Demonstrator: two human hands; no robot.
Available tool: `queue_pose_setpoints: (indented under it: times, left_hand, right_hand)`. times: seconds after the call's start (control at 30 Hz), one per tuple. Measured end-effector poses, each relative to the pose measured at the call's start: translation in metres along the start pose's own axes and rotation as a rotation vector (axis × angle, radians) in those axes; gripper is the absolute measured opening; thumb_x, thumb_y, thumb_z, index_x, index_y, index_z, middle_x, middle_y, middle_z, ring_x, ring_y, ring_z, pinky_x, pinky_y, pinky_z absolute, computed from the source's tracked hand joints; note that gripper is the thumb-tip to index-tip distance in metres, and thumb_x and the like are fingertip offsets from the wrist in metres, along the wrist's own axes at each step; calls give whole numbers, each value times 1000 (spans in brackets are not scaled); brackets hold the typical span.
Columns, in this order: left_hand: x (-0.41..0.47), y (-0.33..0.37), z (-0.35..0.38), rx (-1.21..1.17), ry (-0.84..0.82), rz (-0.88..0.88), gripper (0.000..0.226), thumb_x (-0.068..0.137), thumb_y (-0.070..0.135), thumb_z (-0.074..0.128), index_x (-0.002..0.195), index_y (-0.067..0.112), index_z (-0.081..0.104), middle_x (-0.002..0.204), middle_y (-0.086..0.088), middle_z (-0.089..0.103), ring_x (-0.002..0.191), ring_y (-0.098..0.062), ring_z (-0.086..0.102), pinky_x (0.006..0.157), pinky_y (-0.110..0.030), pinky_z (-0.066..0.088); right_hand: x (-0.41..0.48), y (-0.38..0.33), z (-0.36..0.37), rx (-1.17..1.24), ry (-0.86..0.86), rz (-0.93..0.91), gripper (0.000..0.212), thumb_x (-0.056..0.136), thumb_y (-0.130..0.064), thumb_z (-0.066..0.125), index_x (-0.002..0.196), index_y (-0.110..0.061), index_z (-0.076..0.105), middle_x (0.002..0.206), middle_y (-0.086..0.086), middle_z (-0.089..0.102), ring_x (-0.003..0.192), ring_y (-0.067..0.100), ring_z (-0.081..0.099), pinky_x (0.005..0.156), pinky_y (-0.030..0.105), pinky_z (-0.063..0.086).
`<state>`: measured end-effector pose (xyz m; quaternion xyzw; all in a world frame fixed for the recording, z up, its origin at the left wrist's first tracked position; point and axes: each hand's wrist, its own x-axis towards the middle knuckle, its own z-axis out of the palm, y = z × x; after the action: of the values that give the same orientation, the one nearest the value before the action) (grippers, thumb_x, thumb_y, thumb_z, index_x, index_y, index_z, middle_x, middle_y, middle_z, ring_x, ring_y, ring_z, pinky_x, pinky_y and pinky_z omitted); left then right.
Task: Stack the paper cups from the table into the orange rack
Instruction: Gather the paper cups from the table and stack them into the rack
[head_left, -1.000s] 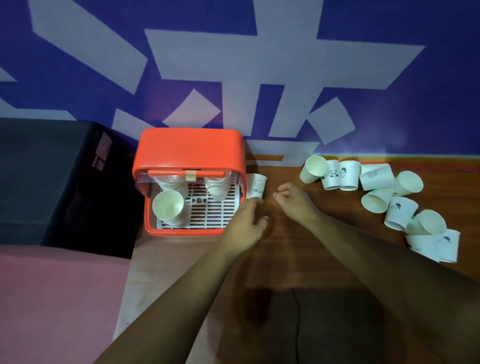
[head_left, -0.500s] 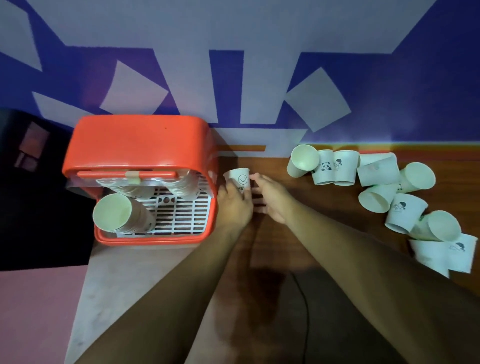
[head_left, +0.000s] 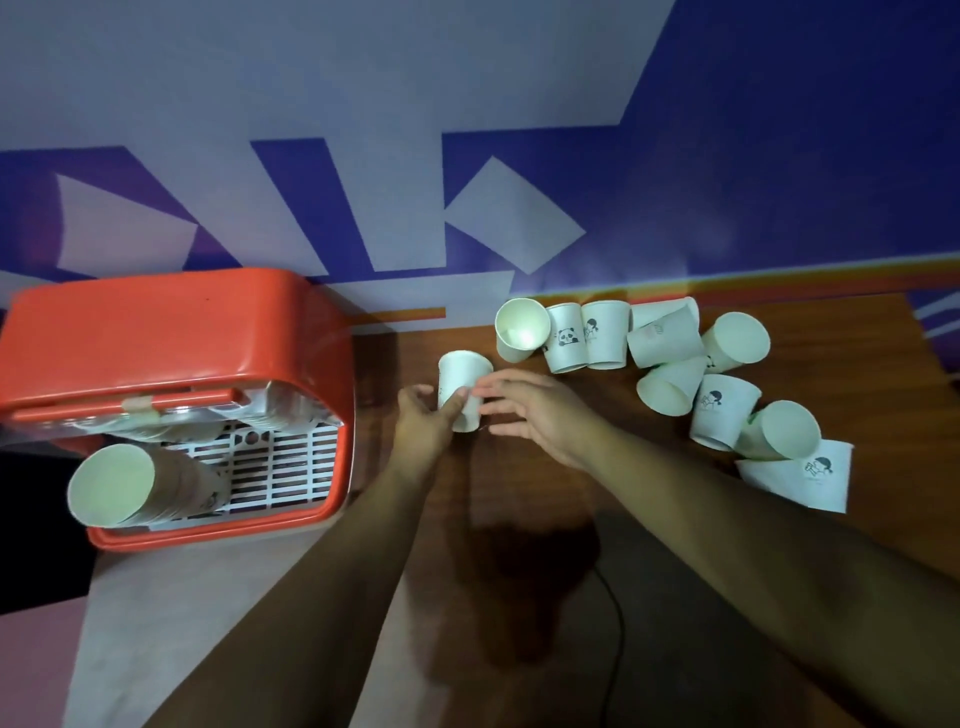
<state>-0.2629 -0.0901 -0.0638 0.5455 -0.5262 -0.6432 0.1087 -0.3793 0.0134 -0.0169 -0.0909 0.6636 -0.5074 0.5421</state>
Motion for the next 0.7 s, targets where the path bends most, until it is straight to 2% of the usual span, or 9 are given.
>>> queue_pose_setpoints:
  times: [0.07,0.13,0.2,0.27,0.33,0.4,0.5,0.6,0.7]
  left_hand:
    - [1,3,3,-278,-70,-133,45,90,25,73,122,7,48,113,-15,63,91,-23,63,72,-34,56]
    - [2,3,-1,-434,-105,-199,36,93,26,68,120,7,53,114,-22,65,87,-28,63,54,-26,49]
    - [-4,0,-9,-482,-127,-221,31,95,27,64,117,7,55,113,-23,65,87,-32,63,53,-25,45]
    - [-13,-8,-18,-541,-189,-248,45,93,28,62,128,2,53,115,-23,65,85,-30,64,51,-25,45]
    - [-20,-14,-28,-604,-286,-284,69,82,34,67,140,3,48,124,-25,64,94,-35,63,51,-25,45]
    - [-31,-12,-38,-642,-400,-290,87,68,38,77,143,5,46,136,-28,57,111,-41,58,58,-26,46]
    - [-50,-6,-53,-669,-511,-213,85,59,29,86,135,10,50,122,-19,64,97,-28,67,69,-33,49]
    - [-69,-2,-70,-689,-605,-120,80,65,13,83,138,8,49,126,-21,63,105,-29,66,80,-36,55]
    - [-87,0,-96,-697,-698,-59,87,71,8,81,147,5,39,141,-28,51,123,-36,55,101,-43,45]
  right_hand:
    - [-2,-10,-8,-38,42,-64,26,101,-14,46,121,-5,60,103,14,72,97,26,71,87,40,57]
    - [2,-17,-19,-166,202,-169,30,98,-14,49,128,-11,53,89,12,70,78,24,72,72,36,57]
    - [15,-17,-31,-425,366,-229,39,94,-22,55,133,-21,49,83,6,70,64,18,69,62,30,55]
    - [27,-13,-38,-762,390,-248,44,91,-31,57,134,-26,49,88,4,71,71,20,71,72,33,55]
    - [37,-7,-37,-981,361,-225,42,90,-32,59,131,-23,55,101,8,72,90,28,69,84,39,55]
    - [42,-5,-30,-1087,375,-221,35,90,-29,63,123,-20,62,109,9,70,98,31,65,86,42,55]
    - [40,-6,-19,-1130,445,-294,21,91,-25,64,109,-15,68,105,10,70,93,29,64,79,39,56]
    - [23,-5,-13,-992,431,-412,14,90,-24,65,100,-15,70,99,7,66,85,22,63,68,26,47]
    - [-9,-2,2,-777,307,-444,6,87,-27,69,92,-23,71,103,3,53,86,15,61,80,20,48]
